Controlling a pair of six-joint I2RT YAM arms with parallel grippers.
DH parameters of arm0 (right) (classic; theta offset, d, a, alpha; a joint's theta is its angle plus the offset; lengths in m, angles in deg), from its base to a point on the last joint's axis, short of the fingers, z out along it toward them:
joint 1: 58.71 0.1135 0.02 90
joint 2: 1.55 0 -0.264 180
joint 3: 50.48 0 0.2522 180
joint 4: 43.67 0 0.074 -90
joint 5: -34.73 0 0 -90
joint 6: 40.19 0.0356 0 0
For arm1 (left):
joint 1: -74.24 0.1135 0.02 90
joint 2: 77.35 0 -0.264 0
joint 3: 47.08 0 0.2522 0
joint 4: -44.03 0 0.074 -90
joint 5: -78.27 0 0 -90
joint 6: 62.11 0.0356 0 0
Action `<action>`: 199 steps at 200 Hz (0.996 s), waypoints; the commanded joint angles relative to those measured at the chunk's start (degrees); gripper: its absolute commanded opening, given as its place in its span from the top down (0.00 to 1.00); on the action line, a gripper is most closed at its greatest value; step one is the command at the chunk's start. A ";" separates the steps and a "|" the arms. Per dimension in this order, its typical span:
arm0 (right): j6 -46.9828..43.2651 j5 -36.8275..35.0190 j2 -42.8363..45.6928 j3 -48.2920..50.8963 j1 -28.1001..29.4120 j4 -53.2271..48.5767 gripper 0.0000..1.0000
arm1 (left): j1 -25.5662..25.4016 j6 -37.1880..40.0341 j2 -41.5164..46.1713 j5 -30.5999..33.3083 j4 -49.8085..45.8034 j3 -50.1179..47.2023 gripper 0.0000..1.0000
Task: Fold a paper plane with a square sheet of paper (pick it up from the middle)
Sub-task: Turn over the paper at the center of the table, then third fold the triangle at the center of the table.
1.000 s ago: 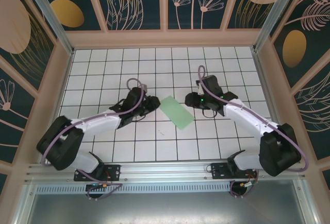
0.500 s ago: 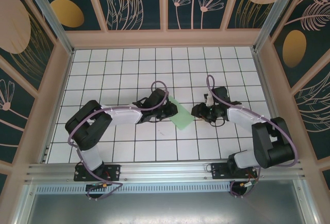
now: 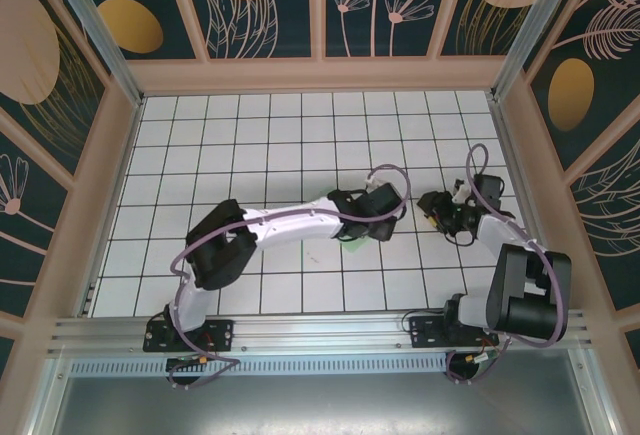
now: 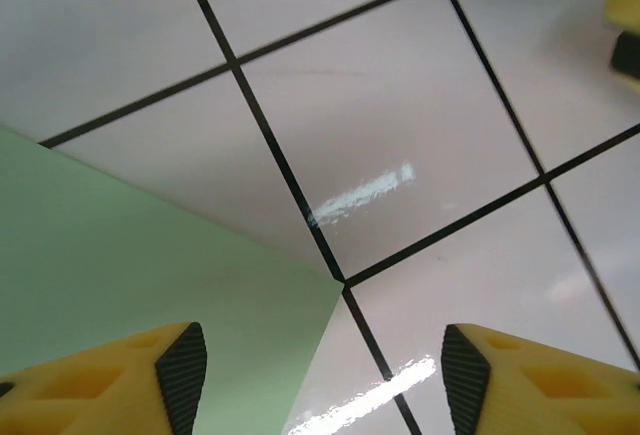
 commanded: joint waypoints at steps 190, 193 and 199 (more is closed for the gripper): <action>-2.56 6.16 1.43 1.22 -1.42 -0.01 0.53 | -1.63 8.03 -10.46 15.68 -17.04 12.35 0.73; -2.58 6.17 1.44 1.22 -1.37 -0.07 0.53 | -1.63 7.85 -10.36 15.79 -16.92 12.19 0.74; -2.61 6.24 1.44 1.22 -1.37 -0.10 0.53 | -1.62 7.41 -10.17 16.02 -16.74 11.87 0.78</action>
